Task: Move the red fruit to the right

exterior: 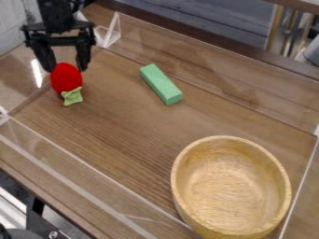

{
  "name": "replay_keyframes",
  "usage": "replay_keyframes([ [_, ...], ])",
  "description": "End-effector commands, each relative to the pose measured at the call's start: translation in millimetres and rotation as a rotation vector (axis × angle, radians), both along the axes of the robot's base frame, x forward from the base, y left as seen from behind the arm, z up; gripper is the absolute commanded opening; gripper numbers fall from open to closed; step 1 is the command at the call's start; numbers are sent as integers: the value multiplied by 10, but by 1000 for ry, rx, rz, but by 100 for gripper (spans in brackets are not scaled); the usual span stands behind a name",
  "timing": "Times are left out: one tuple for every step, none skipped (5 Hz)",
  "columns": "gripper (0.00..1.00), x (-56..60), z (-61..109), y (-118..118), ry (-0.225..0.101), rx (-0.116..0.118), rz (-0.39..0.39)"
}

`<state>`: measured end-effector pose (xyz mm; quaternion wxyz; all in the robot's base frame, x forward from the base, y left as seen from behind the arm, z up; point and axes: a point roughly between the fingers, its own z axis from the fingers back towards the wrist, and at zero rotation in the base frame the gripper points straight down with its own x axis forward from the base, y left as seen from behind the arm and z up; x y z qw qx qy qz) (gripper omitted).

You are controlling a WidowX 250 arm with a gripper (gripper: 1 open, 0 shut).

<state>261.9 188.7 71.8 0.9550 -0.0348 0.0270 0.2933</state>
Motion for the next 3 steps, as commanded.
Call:
replay_keyframes([
  [100, 120, 135, 221, -53, 39, 72],
  [100, 54, 28, 271, -50, 40, 140],
  [100, -7, -67, 241, -45, 38, 202],
])
